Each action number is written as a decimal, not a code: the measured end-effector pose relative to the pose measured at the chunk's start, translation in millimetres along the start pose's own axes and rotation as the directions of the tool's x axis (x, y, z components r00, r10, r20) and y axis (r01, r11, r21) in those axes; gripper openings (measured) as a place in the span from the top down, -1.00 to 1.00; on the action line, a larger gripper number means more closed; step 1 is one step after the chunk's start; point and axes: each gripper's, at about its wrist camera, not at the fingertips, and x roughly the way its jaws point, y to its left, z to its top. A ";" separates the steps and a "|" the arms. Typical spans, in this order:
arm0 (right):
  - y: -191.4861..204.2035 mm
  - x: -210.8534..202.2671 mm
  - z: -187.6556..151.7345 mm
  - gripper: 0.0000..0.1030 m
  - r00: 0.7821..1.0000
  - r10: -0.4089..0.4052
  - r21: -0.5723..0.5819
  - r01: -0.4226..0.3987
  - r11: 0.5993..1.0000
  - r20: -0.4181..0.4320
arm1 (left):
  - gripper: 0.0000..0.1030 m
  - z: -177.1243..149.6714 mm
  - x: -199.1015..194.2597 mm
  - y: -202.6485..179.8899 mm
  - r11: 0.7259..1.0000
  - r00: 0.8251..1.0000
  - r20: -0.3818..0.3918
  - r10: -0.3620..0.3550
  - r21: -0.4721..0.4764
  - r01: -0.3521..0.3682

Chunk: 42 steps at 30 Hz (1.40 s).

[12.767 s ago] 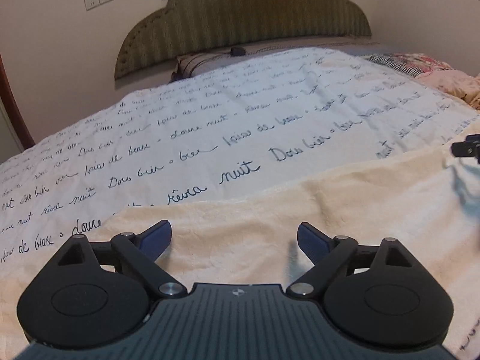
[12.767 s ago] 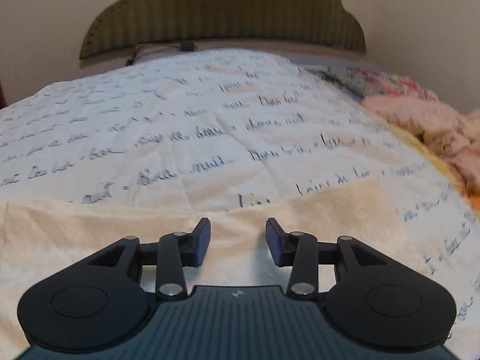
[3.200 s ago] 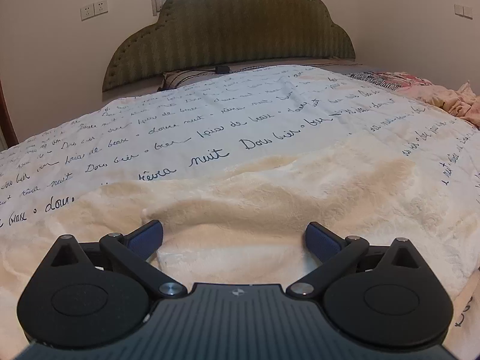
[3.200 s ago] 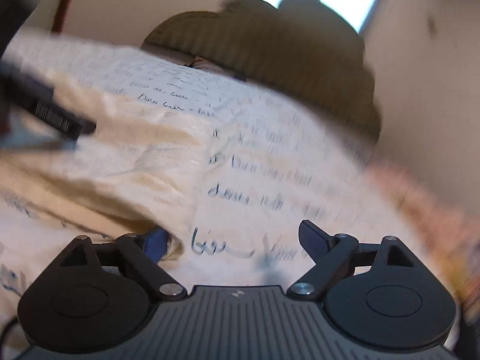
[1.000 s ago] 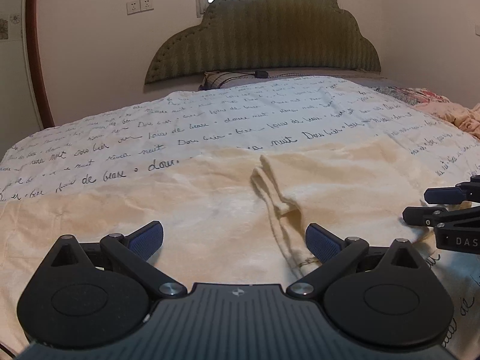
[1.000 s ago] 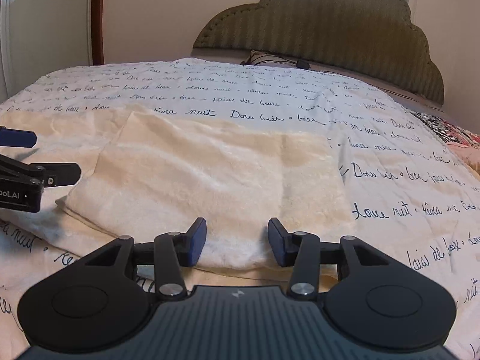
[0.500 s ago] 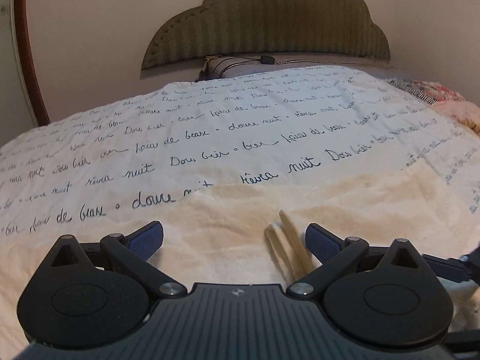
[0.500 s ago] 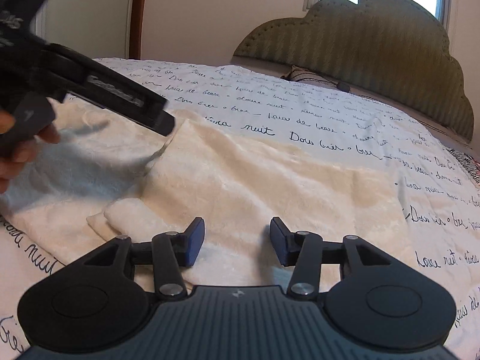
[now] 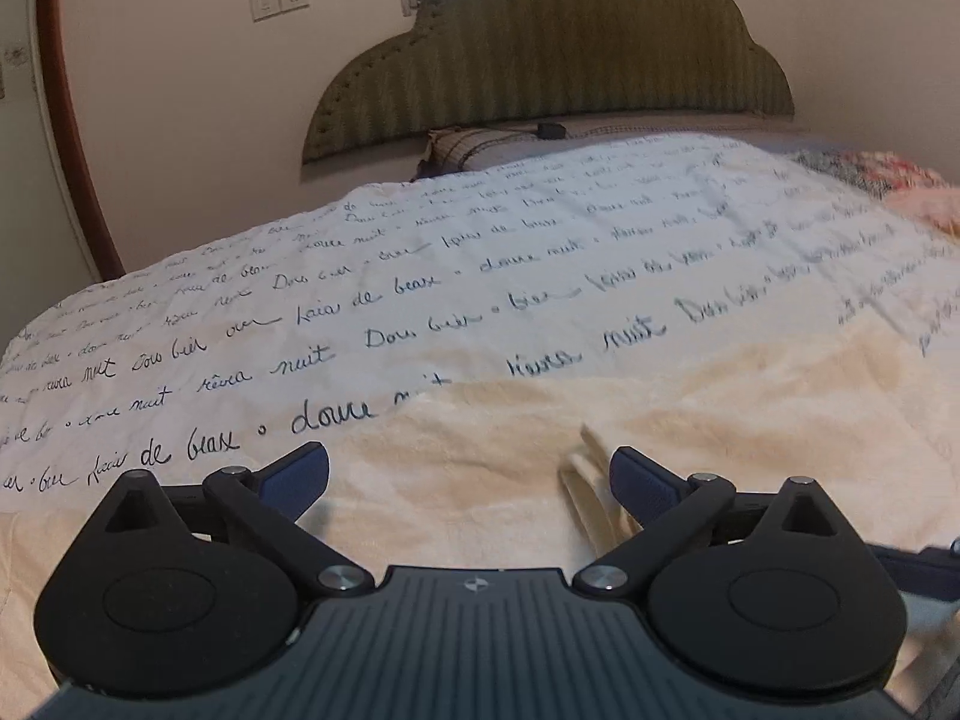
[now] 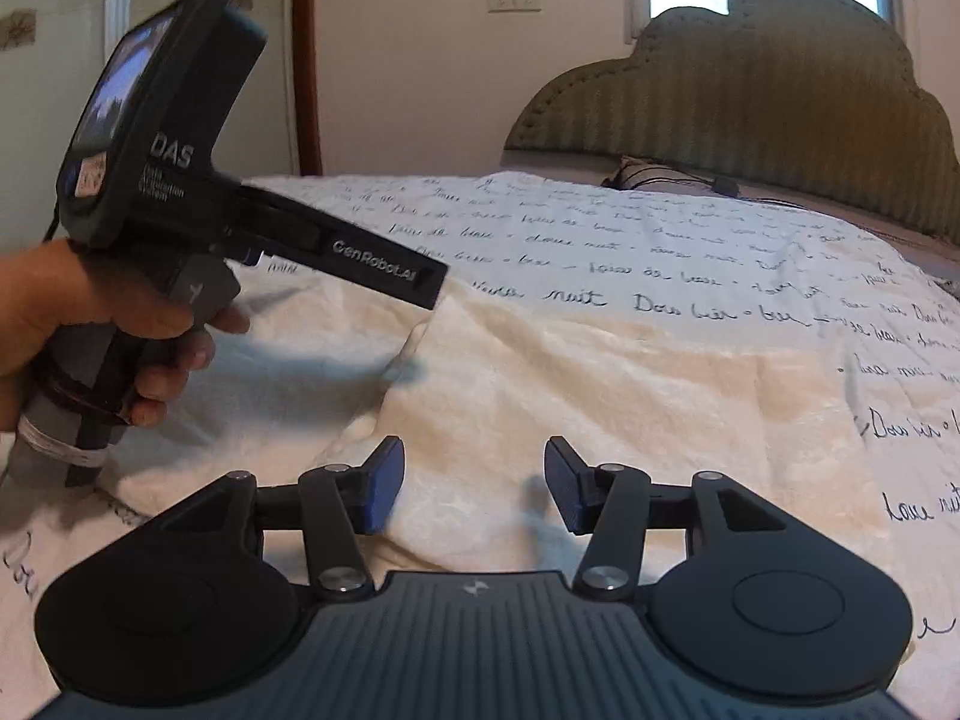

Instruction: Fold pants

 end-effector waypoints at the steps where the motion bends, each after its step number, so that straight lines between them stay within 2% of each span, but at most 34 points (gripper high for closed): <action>1: 6.5 2.3 -2.1 0.01 1.000 -0.018 -0.038 0.017 0.999 -0.009 | -0.92 -4.2 1.9 -3.7 0.999 1.000 -0.010 0.024 0.027 -0.024; 3: 12.2 0.2 -4.8 0.01 0.999 -0.033 -0.073 0.033 0.997 -0.002 | -0.91 -12.0 -3.2 -2.3 0.998 0.998 -0.004 0.063 0.018 -0.063; 6: 5.3 -7.4 -4.6 0.00 1.000 -0.017 -0.032 0.017 0.999 -0.014 | -0.98 -22.0 -22.3 8.0 0.997 0.999 0.006 0.034 -0.070 -0.034; 8: 5.0 -12.0 -5.5 -0.23 1.000 -0.018 -0.002 0.017 1.000 -0.003 | -0.98 -30.1 -32.4 12.3 0.996 0.999 -0.008 0.040 -0.085 -0.041; 11: 10.6 -5.5 -10.7 -0.32 0.999 -0.034 -0.036 0.033 0.999 -0.024 | -0.98 -40.3 -40.2 18.3 0.990 0.993 -0.043 0.109 -0.085 -0.112; 13: 11.7 -5.4 -12.9 -0.38 0.999 -0.050 -0.035 0.049 0.998 -0.014 | -1.00 -47.8 -46.5 27.2 0.987 0.992 -0.044 0.121 -0.103 -0.125; 19: 16.0 -17.2 -4.1 -0.38 0.992 -0.112 0.021 0.111 0.994 0.061 | -1.00 -63.9 -58.1 53.3 0.978 0.991 -0.062 0.117 -0.168 -0.126; 21: 16.4 -13.0 -0.6 -0.39 0.992 -0.122 0.053 0.120 0.991 0.037 | -1.00 -67.1 -61.6 58.9 0.976 0.993 -0.060 0.107 -0.183 -0.116; 22: 15.8 -9.5 -0.5 -0.44 0.991 -0.132 0.071 0.130 0.989 0.019 | -1.00 -68.9 -62.9 61.6 0.976 0.993 -0.060 0.098 -0.191 -0.108; 24: 14.7 -2.2 -4.8 -0.69 0.987 -0.160 0.113 0.161 0.980 -0.024 | -1.00 -74.0 -65.4 67.2 0.974 0.994 -0.062 0.090 -0.203 -0.100; 25: 13.8 -0.7 -6.8 -0.95 0.982 -0.184 0.138 0.186 0.973 -0.031 | -1.00 -76.2 -66.0 69.1 0.974 0.994 -0.061 0.086 -0.206 -0.097; 26: 12.3 0.4 -9.0 -1.00 0.976 -0.216 0.164 0.219 0.962 -0.037 | -1.00 -78.9 -66.1 70.8 0.974 0.995 -0.059 0.082 -0.209 -0.092; 31: 1.9 -0.5 -21.0 -1.00 0.981 -0.194 0.231 0.191 0.954 -0.009 | -1.00 -89.2 -65.3 70.8 0.972 0.996 -0.032 0.082 -0.220 -0.087; 36: 5.0 0.0 -22.7 -1.00 0.979 -0.205 0.227 0.200 0.953 -0.001 | -1.00 -96.6 -66.3 65.5 0.973 0.995 0.002 0.104 -0.209 -0.101; 42: 3.7 2.1 -22.3 -1.00 0.981 -0.192 0.246 0.187 0.951 -0.004 | -1.00 -98.6 -66.3 69.4 0.969 0.996 0.006 0.086 -0.232 -0.082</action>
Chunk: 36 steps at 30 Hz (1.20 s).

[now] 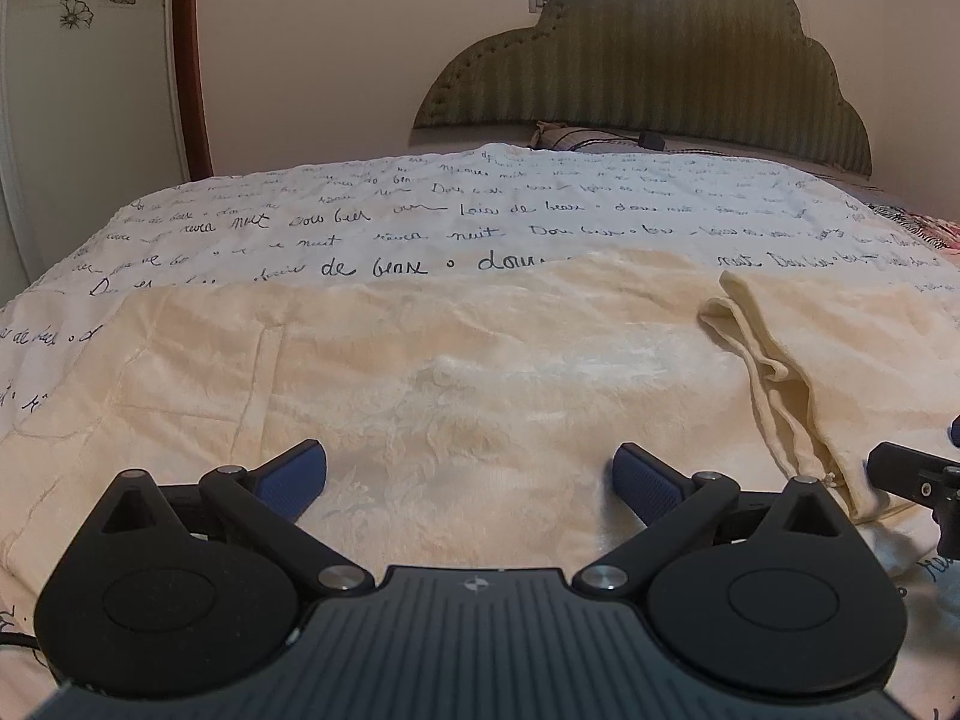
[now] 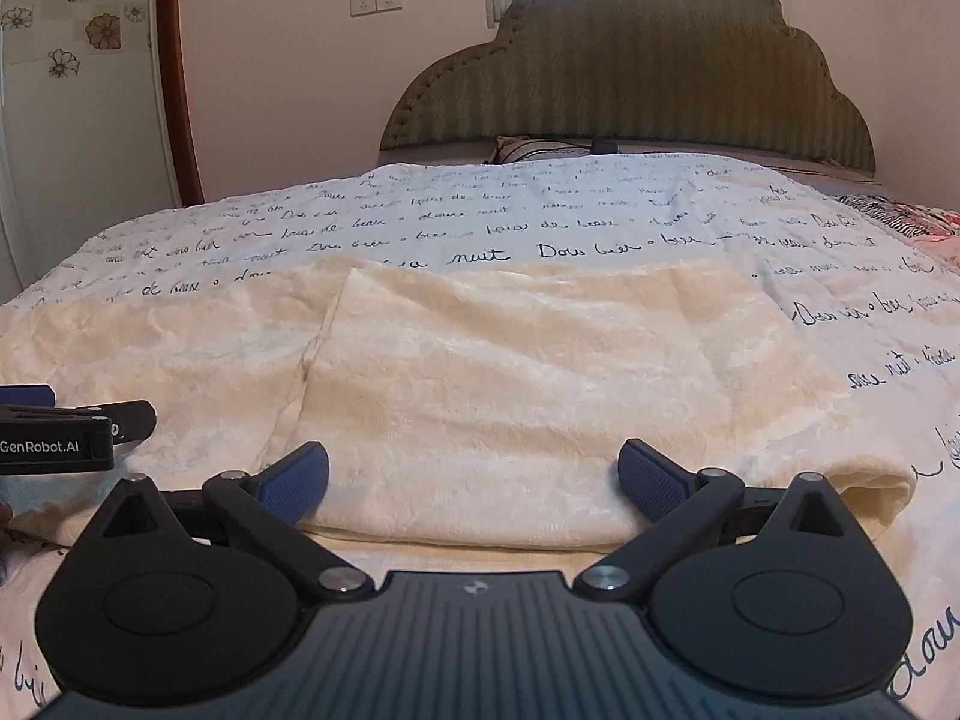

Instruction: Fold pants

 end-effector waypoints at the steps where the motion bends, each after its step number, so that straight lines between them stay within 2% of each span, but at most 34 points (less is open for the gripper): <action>1: -0.4 0.2 0.0 -1.00 1.000 0.002 0.003 -0.002 1.000 -0.001 | -1.00 0.2 -0.1 0.0 1.000 1.000 0.000 0.000 0.001 0.000; 13: -0.4 -1.5 1.1 -1.00 1.000 0.004 0.010 -0.003 1.000 -0.008 | -1.00 -4.2 -24.7 6.3 0.998 1.000 -0.018 -0.022 0.057 0.023; 17: 10.8 -4.6 9.1 -1.00 0.998 -0.046 -0.009 0.046 0.999 -0.041 | -1.00 -9.3 -44.9 33.3 0.997 0.998 0.008 0.055 0.059 -0.055; 18: 17.7 -8.5 10.4 -1.00 0.999 -0.045 -0.019 0.045 0.999 -0.026 | -1.00 -10.2 -49.2 44.6 0.996 0.997 0.011 0.076 0.046 -0.077; 19: 26.7 -13.4 10.8 -1.00 1.000 -0.020 -0.045 0.020 0.999 -0.002 | -1.00 -10.7 -53.9 58.7 0.995 0.996 0.012 0.092 0.021 -0.092; 21: 58.0 -26.6 9.3 -1.00 0.997 0.056 -0.180 -0.045 0.983 0.053 | -1.00 -9.4 -60.5 88.0 0.991 0.992 -0.003 0.127 -0.046 -0.127; 23: 97.6 -39.4 4.0 -1.00 0.989 0.119 -0.351 -0.080 0.933 0.093 | -1.00 -7.9 -67.0 116.4 0.978 0.982 -0.032 0.185 -0.098 -0.187; 27: 165.0 -58.6 -9.5 -1.00 0.956 0.274 -0.589 -0.159 0.792 0.109 | -1.00 -5.4 -82.7 166.6 0.943 0.963 -0.051 0.265 -0.194 -0.269; 29: 191.6 -58.2 -18.2 -1.00 0.950 0.293 -0.681 -0.146 0.718 0.104 | -1.00 -2.8 -91.1 186.8 0.924 0.950 -0.055 0.307 -0.220 -0.312; 32: 219.8 -54.2 -34.7 -1.00 0.945 0.308 -0.791 -0.106 0.603 0.108 | -1.00 1.1 -102.0 206.1 0.891 0.921 -0.050 0.387 -0.237 -0.388; 33: 226.2 -52.8 -39.4 -1.00 0.945 0.307 -0.812 -0.088 0.577 0.115 | -1.00 2.0 -104.5 211.0 0.885 0.919 -0.053 0.391 -0.253 -0.391; 34: 233.5 -49.6 -44.4 -1.00 0.947 0.298 -0.832 -0.064 0.551 0.124 | -0.99 3.0 -105.9 215.6 0.885 0.926 -0.062 0.373 -0.276 -0.375; 36: 246.4 -39.8 -52.8 -1.00 0.951 0.277 -0.859 -0.027 0.511 0.135 | -0.99 5.1 -105.3 218.9 0.896 0.953 -0.079 0.293 -0.325 -0.303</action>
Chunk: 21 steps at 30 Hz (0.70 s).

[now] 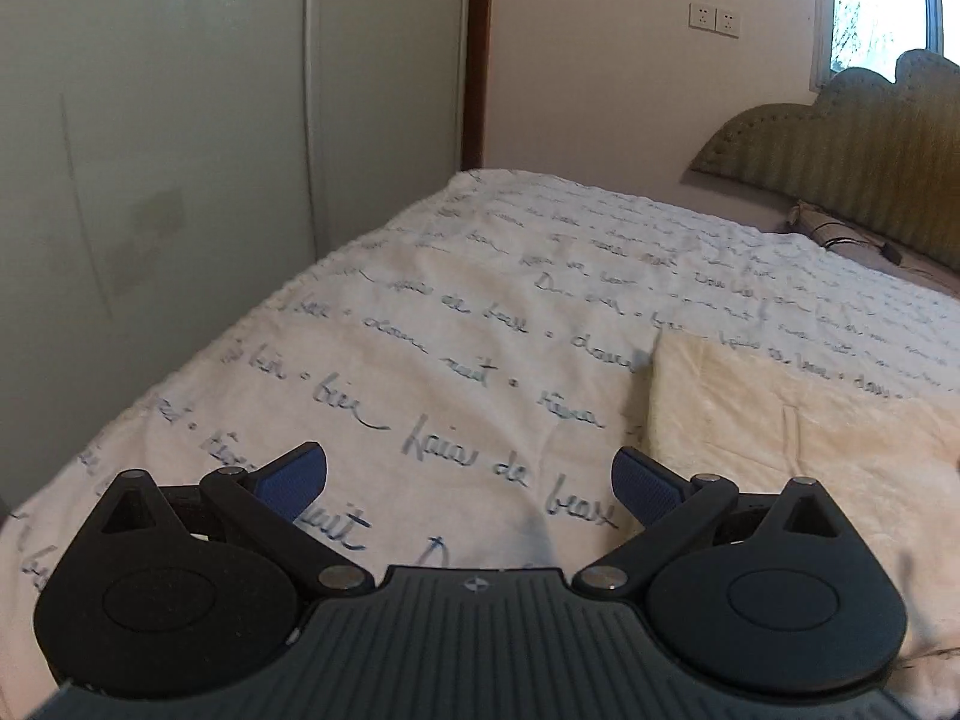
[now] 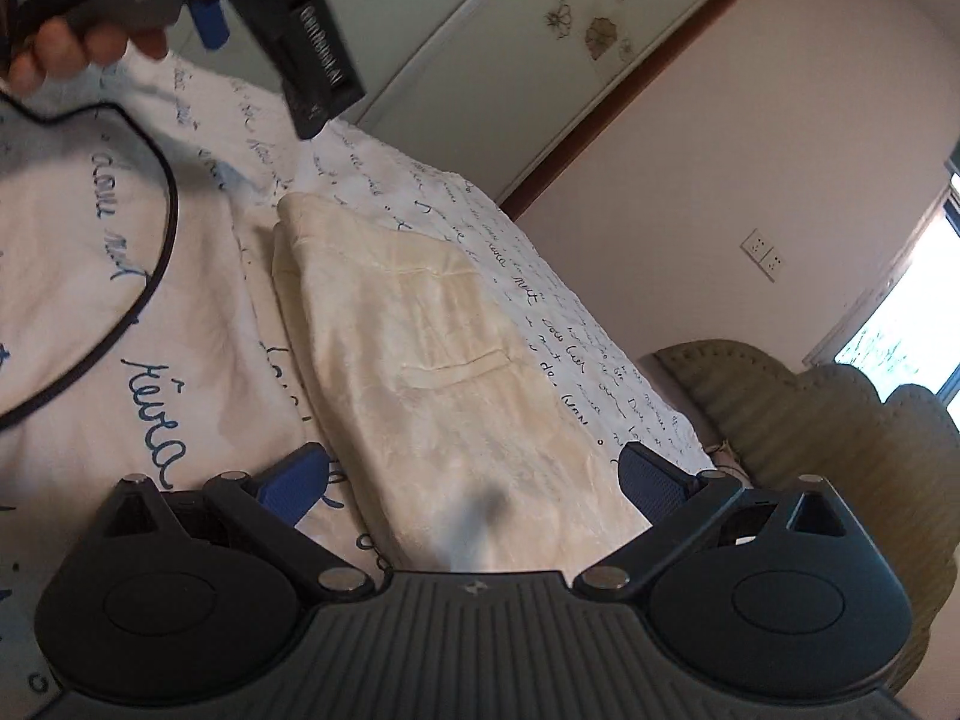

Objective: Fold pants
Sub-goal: 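Grasp the pants edge with the left gripper while the right gripper grasps beside it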

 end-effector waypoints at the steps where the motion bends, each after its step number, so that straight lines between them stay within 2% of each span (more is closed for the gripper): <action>1: 4.3 4.4 2.4 -1.00 1.000 -0.008 -0.015 0.008 1.000 0.004 | -0.99 0.6 1.7 -2.1 0.998 0.998 -0.022 -0.052 -0.021 0.051; 3: 6.8 13.3 9.1 -1.00 1.000 -0.013 -0.016 0.013 1.000 0.003 | -1.00 0.4 6.2 -7.5 0.988 0.988 -0.061 -0.143 -0.061 0.140; 5: 9.0 21.8 18.6 -1.00 1.000 -0.012 -0.006 0.012 1.000 -0.016 | -1.00 0.0 16.4 -12.8 0.971 0.968 -0.108 -0.226 -0.108 0.215; 7: 15.0 25.3 26.8 -1.00 1.000 -0.004 -0.026 0.003 1.000 -0.020 | -1.00 -2.7 26.2 -16.7 0.950 0.946 -0.148 -0.290 -0.167 0.265; 10: 29.3 27.0 34.4 -1.00 0.999 -0.028 -0.071 0.029 0.997 0.025 | -0.98 -7.7 45.1 -16.1 0.912 0.908 -0.206 -0.364 -0.279 0.302; 12: 30.7 35.2 37.4 -1.00 0.998 -0.063 -0.037 0.064 0.997 0.029 | -0.98 -10.5 58.6 -14.7 0.869 0.875 -0.223 -0.429 -0.368 0.332; 15: 22.9 45.6 41.1 -1.00 0.992 -0.127 0.055 0.126 0.990 0.009 | -0.98 -6.7 76.7 -11.7 0.784 0.814 -0.206 -0.543 -0.472 0.404; 19: 16.4 39.6 44.0 -1.00 0.980 -0.194 0.109 0.189 0.976 0.039 | -0.99 -4.3 91.0 -7.3 0.630 0.714 -0.143 -0.686 -0.608 0.483; 20: 14.9 37.6 44.9 -1.00 0.977 -0.209 0.118 0.202 0.972 0.049 | -0.99 -3.1 90.9 -7.5 0.608 0.700 -0.125 -0.703 -0.617 0.500; 21: 13.1 36.3 45.4 -1.00 0.976 -0.212 0.126 0.204 0.971 0.053 | -0.99 -1.9 89.3 -8.4 0.607 0.701 -0.117 -0.704 -0.612 0.507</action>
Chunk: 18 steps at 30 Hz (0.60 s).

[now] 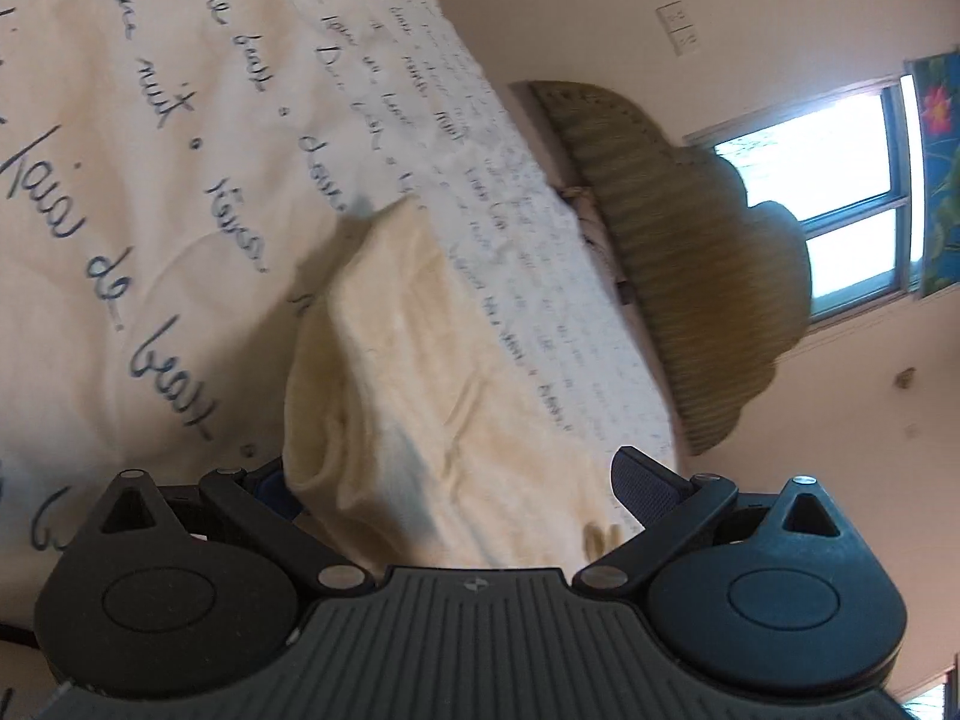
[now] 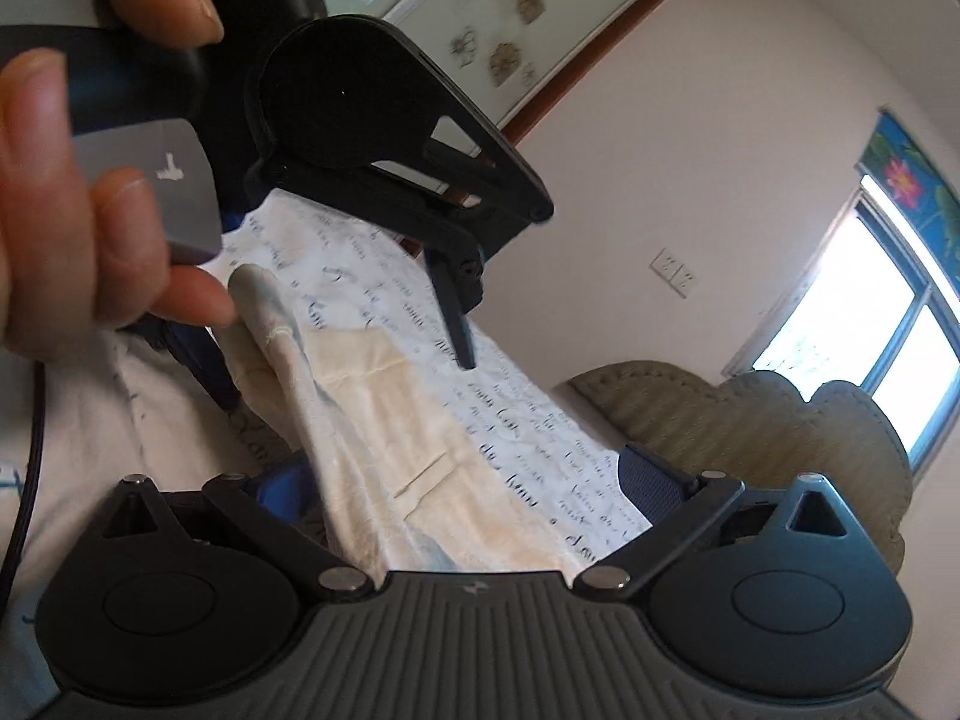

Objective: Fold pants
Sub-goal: 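Grasp the pants edge with the left gripper while the right gripper grasps beside it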

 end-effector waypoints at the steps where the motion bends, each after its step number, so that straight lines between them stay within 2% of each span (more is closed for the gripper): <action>1: -0.9 0.2 -0.1 -1.00 1.000 0.024 -0.001 -0.024 1.000 -0.004 | -0.99 0.2 0.6 -2.9 1.000 1.000 0.003 0.011 0.015 -0.011; 3: 3.0 5.5 -1.6 -1.00 0.990 0.135 -0.037 -0.137 0.990 -0.033 | -0.99 0.5 4.0 -7.2 0.999 1.000 -0.008 0.030 0.036 -0.030; 4: 7.4 7.1 -2.3 -1.00 0.985 0.164 -0.059 -0.166 0.984 -0.044 | -0.99 0.5 5.5 -8.8 0.998 0.999 -0.008 0.033 0.047 -0.033; 6: 16.9 10.7 -2.6 -0.99 0.985 0.168 -0.104 -0.171 0.980 -0.039 | -0.99 2.1 8.1 -10.8 0.997 0.999 -0.017 0.036 0.075 -0.035; 7: 18.8 11.5 -2.2 -0.77 0.984 0.176 -0.115 -0.177 0.977 -0.025 | -0.99 4.5 9.4 -10.7 0.996 0.999 -0.026 0.040 0.084 -0.037; 8: 19.9 13.4 -1.7 -0.18 0.981 0.195 -0.128 -0.195 0.972 -0.018 | -0.99 8.0 11.0 -9.8 0.995 0.998 -0.034 0.048 0.086 -0.045; 10: 26.1 19.8 -1.7 0.37 0.977 0.210 -0.166 -0.214 0.963 -0.041 | -0.99 14.5 12.1 -4.9 0.993 0.995 -0.018 0.094 0.074 -0.092; 12: 31.5 29.4 -2.1 0.60 0.968 0.239 -0.173 -0.249 0.953 -0.078 | -0.99 22.1 16.1 -0.8 0.987 0.991 -0.009 0.137 0.088 -0.135; 14: 24.0 31.3 -3.1 0.70 0.962 0.263 -0.130 -0.271 0.954 -0.076 | -0.98 29.6 24.5 2.2 0.983 0.988 -0.031 0.152 0.107 -0.148; 18: -0.2 27.9 0.8 0.76 0.958 0.285 -0.024 -0.286 0.958 -0.042 | -0.98 45.9 39.4 8.6 0.991 0.992 -0.063 0.112 0.080 -0.107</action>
